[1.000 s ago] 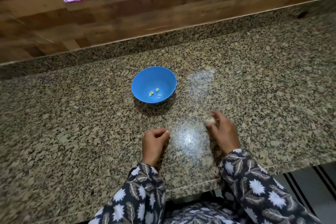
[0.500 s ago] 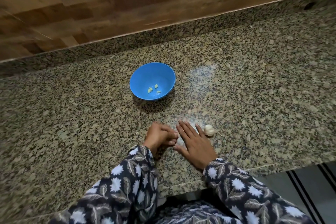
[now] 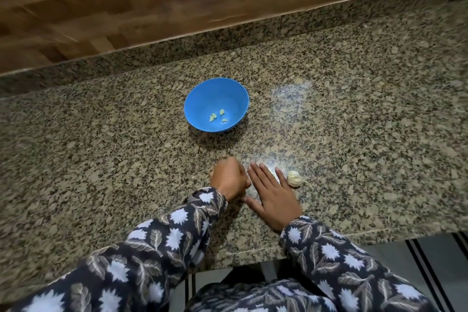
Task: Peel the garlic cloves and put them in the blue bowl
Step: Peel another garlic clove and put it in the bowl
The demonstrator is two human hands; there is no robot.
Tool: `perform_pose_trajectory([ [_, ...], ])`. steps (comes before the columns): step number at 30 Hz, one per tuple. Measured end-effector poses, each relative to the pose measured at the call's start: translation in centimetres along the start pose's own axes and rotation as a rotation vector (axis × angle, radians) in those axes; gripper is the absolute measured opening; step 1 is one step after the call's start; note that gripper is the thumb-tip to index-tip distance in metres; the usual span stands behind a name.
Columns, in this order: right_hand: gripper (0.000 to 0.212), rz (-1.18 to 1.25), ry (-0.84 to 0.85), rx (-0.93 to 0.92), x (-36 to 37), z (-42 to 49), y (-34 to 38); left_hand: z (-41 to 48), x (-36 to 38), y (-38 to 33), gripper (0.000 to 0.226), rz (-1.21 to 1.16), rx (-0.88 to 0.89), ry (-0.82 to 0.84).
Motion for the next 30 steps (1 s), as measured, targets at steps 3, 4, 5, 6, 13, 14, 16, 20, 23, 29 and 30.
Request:
perform_pose_trajectory([
  [3, 0.068, 0.172, -0.015, -0.025, -0.7, 0.1, -0.2, -0.4, 0.6, 1.5, 0.007, -0.218, 0.032, 0.059],
  [4, 0.063, 0.308, -0.027, -0.002, -0.9, 0.2, -0.6, -0.5, 0.7, 2.6, 0.008, -0.503, -0.023, 0.139],
  [5, 0.055, 0.488, -0.07, 0.027, -1.2, 0.1, -1.0, -0.8, 1.0, 3.6, 0.01, -0.792, -0.093, 0.231],
  [6, 0.046, 0.672, -0.112, 0.055, -1.6, 0.0, -1.4, -1.3, 1.2, 4.2, 0.011, -1.017, -0.146, 0.306],
  [13, 0.026, 0.903, -0.203, 0.115, -3.1, -0.2, -1.1, -3.1, 2.7, 4.6, 0.019, -1.35, -0.179, 0.347],
  [14, 0.023, 0.881, -0.219, 0.127, -3.2, -0.1, -1.1, -3.3, 2.6, 4.4, 0.016, -1.306, -0.15, 0.284],
  [16, 0.021, 0.831, -0.254, 0.149, -3.2, 0.1, -1.2, -3.4, 2.3, 4.0, 0.009, -1.152, -0.048, 0.102],
  [20, 0.021, 0.753, -0.312, 0.133, -3.7, 0.3, -0.7, -4.3, 0.6, 2.8, 0.016, -0.598, 0.309, -0.274],
  [23, 0.019, 0.719, -0.312, 0.095, -3.9, 0.3, -0.2, -4.6, 0.1, 2.9, 0.017, -0.409, 0.421, -0.338],
  [29, 0.015, 0.884, -0.145, 0.152, -2.5, 1.1, -0.2, -2.9, 0.1, 4.2, 0.01, -0.838, 0.304, -0.002],
  [30, 0.014, 0.974, -0.093, 0.162, -2.3, 1.1, -0.2, -2.9, 0.2, 4.3, 0.01, -0.898, 0.285, 0.048],
])
Point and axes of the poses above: each hand's wrist, its own z-axis towards the middle knuckle, its own x-axis out of the palm, y = z × x, the point moved 6 cm from there along z, towards the middle knuckle, and after that the axes turned 5 degrees about y, right-handed, at the moved point
